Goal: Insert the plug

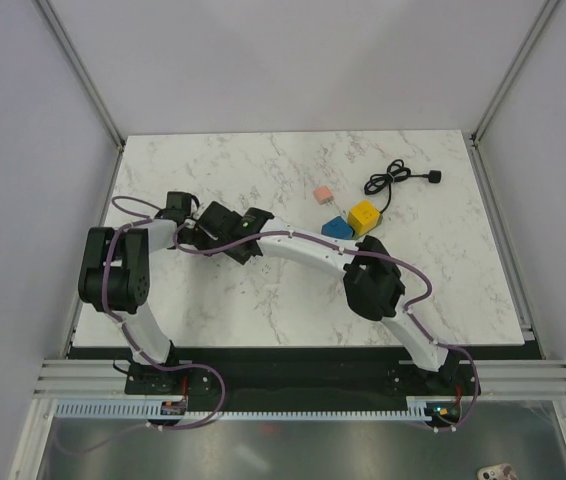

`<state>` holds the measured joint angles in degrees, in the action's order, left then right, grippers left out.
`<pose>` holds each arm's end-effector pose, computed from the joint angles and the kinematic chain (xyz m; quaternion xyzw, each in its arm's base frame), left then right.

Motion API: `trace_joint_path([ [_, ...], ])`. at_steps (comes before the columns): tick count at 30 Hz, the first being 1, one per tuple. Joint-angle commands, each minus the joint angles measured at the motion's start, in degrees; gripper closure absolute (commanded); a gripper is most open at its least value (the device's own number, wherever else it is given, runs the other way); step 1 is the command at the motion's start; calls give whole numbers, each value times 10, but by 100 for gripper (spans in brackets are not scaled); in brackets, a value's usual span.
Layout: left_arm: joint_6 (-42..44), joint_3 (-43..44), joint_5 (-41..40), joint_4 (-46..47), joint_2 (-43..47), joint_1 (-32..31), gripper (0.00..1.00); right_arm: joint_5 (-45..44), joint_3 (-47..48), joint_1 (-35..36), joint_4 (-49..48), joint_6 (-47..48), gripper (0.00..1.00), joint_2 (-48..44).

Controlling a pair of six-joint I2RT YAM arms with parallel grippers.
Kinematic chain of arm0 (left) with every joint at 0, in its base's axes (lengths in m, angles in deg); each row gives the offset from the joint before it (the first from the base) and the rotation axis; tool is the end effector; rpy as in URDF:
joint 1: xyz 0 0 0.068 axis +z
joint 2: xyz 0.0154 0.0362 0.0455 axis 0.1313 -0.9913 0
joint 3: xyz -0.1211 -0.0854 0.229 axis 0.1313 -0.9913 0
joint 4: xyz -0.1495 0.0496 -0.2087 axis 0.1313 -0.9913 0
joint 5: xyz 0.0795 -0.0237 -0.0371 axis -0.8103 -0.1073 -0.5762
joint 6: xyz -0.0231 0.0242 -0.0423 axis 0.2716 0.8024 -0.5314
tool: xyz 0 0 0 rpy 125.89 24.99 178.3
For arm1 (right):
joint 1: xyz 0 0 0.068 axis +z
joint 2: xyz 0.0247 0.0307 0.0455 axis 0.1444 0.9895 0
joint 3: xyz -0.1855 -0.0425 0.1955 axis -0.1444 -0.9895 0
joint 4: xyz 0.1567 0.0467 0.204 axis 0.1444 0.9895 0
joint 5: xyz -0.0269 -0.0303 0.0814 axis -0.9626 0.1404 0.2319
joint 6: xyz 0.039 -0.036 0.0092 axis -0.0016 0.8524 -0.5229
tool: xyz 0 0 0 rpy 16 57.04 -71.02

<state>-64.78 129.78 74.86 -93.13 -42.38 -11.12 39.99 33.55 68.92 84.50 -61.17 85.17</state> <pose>0.3300 -0.0360 0.1277 -0.3347 0.8839 -0.3036 0.1206 0.2578 0.4363 0.2241 -0.4680 0.8318 -0.0031 0.2983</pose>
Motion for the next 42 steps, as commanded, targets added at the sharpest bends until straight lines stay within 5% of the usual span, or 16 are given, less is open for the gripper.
trace_joint_path([
  [1, -10, 2, 10, 24, -4, -33, 98, 32, 19, -11, -12, -10, 100, 34],
  [27, -25, 16, -33, -13, 18, -69, 98, 54, 22, -44, -3, -25, 100, 90],
  [31, -8, 69, -62, -56, 13, -57, 98, 48, 25, -45, -13, -26, 82, 58],
  [33, 1, 90, -63, -83, 10, -43, 93, 45, 25, -44, -23, -26, 72, 36],
  [37, 6, 144, -54, -118, 15, -18, 47, 52, 28, -45, -39, -29, 53, -1],
  [42, 25, 183, -51, -147, 35, -10, 32, 54, 19, -44, -45, -46, 41, -48],
])
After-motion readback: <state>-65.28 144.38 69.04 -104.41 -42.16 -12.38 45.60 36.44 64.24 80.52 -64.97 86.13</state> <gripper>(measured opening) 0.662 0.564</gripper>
